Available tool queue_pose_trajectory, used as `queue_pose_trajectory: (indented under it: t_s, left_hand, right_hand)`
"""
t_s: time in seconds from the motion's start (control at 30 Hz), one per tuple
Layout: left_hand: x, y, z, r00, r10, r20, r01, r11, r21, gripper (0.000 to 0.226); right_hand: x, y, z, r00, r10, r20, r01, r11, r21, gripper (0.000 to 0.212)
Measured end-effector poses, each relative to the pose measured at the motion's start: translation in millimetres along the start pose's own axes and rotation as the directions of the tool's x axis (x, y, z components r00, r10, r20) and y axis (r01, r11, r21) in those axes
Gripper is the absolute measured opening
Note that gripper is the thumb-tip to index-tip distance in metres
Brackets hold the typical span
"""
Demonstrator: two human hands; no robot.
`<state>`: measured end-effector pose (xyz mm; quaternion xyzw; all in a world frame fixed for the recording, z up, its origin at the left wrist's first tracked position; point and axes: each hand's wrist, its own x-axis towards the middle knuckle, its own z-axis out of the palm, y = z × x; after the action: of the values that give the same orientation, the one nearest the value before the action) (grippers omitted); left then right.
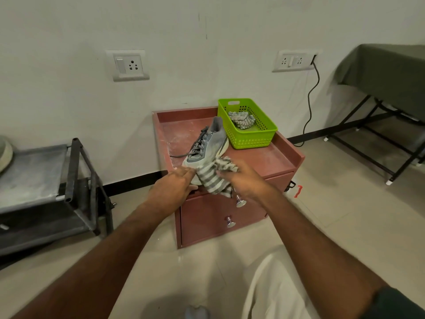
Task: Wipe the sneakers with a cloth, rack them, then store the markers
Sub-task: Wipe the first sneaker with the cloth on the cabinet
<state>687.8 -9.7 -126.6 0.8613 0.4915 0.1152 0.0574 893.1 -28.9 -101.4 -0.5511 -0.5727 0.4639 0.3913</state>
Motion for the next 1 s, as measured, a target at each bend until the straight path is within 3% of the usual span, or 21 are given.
queue_pose_trajectory:
  t_s: [0.1, 0.17, 0.23, 0.33, 0.4, 0.5, 0.53, 0.57, 0.63, 0.7, 0.77, 0.8, 0.87, 1.0]
  left_hand:
    - [0, 0, 4, 0.997, 0.080, 0.024, -0.081, 0.993, 0.090, 0.057]
    - [0, -5, 7, 0.992, 0.121, 0.024, -0.123, 0.983, 0.138, 0.064]
    - [-1, -12, 6, 0.995, 0.099, -0.016, -0.096, 0.987, 0.132, 0.069]
    - [-2, -20, 3, 0.999, 0.015, -0.042, -0.009, 0.988, 0.157, 0.080]
    - [-3, -20, 2, 0.998, -0.028, -0.063, 0.040, 0.979, 0.199, 0.083]
    - [-5, -21, 4, 0.997, -0.055, -0.062, 0.069, 0.964, 0.256, 0.093]
    - [-5, -22, 4, 0.996, -0.064, -0.054, 0.076, 0.963, 0.258, 0.093]
    - [-4, -22, 3, 0.996, -0.076, -0.050, 0.086, 0.965, 0.248, 0.091]
    - [-3, -20, 2, 0.994, -0.098, -0.045, 0.106, 0.964, 0.245, 0.086]
    - [0, -17, 4, 0.993, -0.102, -0.055, 0.113, 0.959, 0.260, 0.081]
    - [4, -17, 7, 0.993, -0.099, -0.064, 0.113, 0.958, 0.265, 0.076]
    - [5, -18, 8, 0.993, -0.102, -0.068, 0.116, 0.956, 0.268, 0.075]
    - [7, -18, 8, 0.991, -0.105, -0.078, 0.122, 0.957, 0.262, 0.074]
    - [8, -18, 8, 0.990, -0.113, -0.080, 0.129, 0.960, 0.247, 0.080]
  right_hand:
    - [10, 3, -14, 0.948, 0.011, -0.318, 0.038, 0.988, 0.147, 0.018]
    - [17, 7, -17, 0.874, -0.129, -0.469, 0.116, 0.992, -0.056, 0.020]
    - [21, 8, -10, 0.829, -0.263, -0.494, 0.148, 0.954, -0.261, 0.033]
    - [32, 3, 4, 0.789, -0.454, -0.414, 0.322, 0.880, -0.351, 0.059]
    - [43, 2, 15, 0.806, -0.514, -0.294, 0.369, 0.824, -0.429, 0.067]
    - [52, 4, 27, 0.935, -0.346, 0.078, 0.293, 0.629, -0.720, 0.064]
    - [53, 8, 28, 0.948, -0.278, 0.156, 0.295, 0.575, -0.763, 0.061]
    - [53, 9, 27, 0.950, -0.251, 0.186, 0.302, 0.589, -0.750, 0.058]
    - [51, 6, 20, 0.959, -0.273, 0.077, 0.246, 0.665, -0.705, 0.050]
    - [49, 0, 9, 0.938, -0.296, -0.180, 0.084, 0.699, -0.710, 0.044]
    - [46, -5, -1, 0.821, -0.362, -0.441, -0.028, 0.746, -0.665, 0.034]
    - [44, -7, -4, 0.755, -0.398, -0.521, -0.007, 0.790, -0.613, 0.027]
    - [43, -8, -11, 0.661, -0.432, -0.613, 0.054, 0.843, -0.535, 0.022]
    - [50, -11, -23, 0.553, -0.516, -0.654, 0.130, 0.829, -0.544, 0.051]
